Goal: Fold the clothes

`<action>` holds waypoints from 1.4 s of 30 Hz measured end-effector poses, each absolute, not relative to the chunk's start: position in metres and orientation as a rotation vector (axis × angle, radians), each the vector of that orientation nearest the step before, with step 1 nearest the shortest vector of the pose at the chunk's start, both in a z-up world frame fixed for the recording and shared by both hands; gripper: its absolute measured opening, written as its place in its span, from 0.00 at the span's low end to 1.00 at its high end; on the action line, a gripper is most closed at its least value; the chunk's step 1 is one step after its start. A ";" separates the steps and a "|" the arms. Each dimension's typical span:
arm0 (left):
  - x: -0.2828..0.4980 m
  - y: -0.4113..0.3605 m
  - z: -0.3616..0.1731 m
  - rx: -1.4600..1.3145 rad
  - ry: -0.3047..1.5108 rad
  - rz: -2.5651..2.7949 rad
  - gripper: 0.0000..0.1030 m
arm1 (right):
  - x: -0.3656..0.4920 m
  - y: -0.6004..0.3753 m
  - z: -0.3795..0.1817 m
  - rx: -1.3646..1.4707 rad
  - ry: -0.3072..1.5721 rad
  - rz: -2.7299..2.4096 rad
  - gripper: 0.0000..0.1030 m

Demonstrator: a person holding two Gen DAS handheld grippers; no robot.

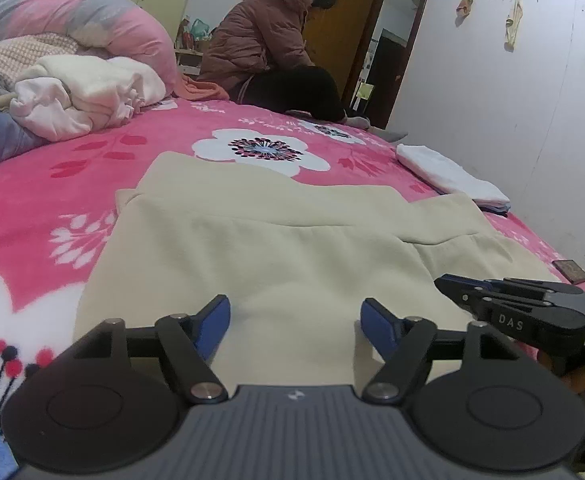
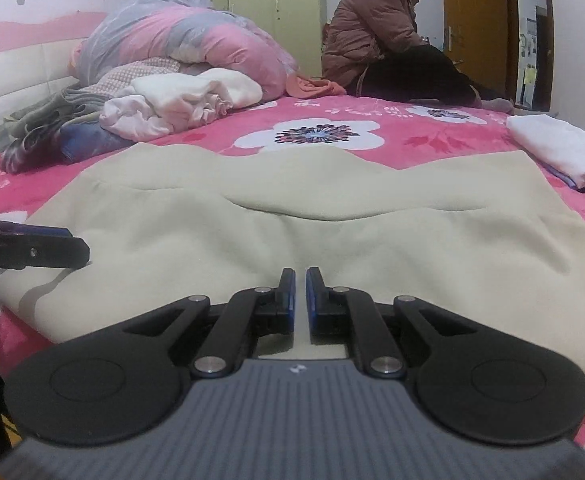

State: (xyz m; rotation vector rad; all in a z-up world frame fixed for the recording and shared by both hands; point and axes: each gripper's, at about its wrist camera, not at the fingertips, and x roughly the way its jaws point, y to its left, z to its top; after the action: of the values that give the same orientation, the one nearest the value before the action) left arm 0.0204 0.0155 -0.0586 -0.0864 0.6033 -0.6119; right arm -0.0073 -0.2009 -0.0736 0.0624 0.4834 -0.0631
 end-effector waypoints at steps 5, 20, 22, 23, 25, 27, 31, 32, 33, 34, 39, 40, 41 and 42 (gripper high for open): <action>0.021 0.006 -0.057 -0.036 0.601 -0.603 0.83 | -0.023 -0.209 -0.069 0.069 0.475 -0.054 0.06; 0.017 -0.007 -0.058 0.047 0.600 -0.587 0.90 | -0.034 -0.207 -0.069 0.066 0.455 -0.058 0.06; 0.017 -0.008 -0.058 0.050 0.599 -0.586 0.90 | -0.034 -0.207 -0.069 0.066 0.453 -0.058 0.06; 0.017 -0.008 -0.058 0.052 0.599 -0.586 0.91 | -0.034 -0.207 -0.069 0.066 0.452 -0.058 0.06; 0.017 -0.008 -0.059 0.056 0.599 -0.585 0.91 | -0.034 -0.208 -0.069 0.066 0.451 -0.057 0.06; 0.017 -0.009 -0.059 0.059 0.599 -0.585 0.91 | -0.035 -0.208 -0.069 0.066 0.451 -0.057 0.06; 0.017 -0.010 -0.059 0.062 0.600 -0.583 0.92 | -0.035 -0.208 -0.070 0.065 0.447 -0.057 0.06; 0.017 -0.010 -0.059 0.062 0.600 -0.583 0.92 | -0.035 -0.208 -0.070 0.065 0.447 -0.057 0.06; 0.017 -0.010 -0.059 0.063 0.600 -0.583 0.92 | -0.034 -0.208 -0.070 0.065 0.446 -0.056 0.06; 0.017 -0.010 -0.059 0.063 0.601 -0.583 0.92 | -0.035 -0.208 -0.070 0.065 0.445 -0.056 0.06; 0.016 -0.012 -0.059 0.065 0.601 -0.581 0.92 | -0.035 -0.209 -0.070 0.065 0.443 -0.055 0.06; 0.016 -0.012 -0.059 0.066 0.601 -0.581 0.92 | -0.035 -0.209 -0.070 0.065 0.442 -0.055 0.06; 0.016 -0.012 -0.059 0.066 0.601 -0.580 0.92 | -0.035 -0.209 -0.071 0.064 0.442 -0.055 0.06; 0.016 -0.012 -0.059 0.066 0.601 -0.580 0.92 | -0.036 -0.209 -0.071 0.065 0.441 -0.056 0.06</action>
State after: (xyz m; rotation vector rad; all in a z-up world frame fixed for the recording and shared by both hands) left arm 0.0162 -0.0120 -0.0588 0.0663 0.6008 -0.5803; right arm -0.0358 -0.2092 -0.0707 0.0645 0.4409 -0.0556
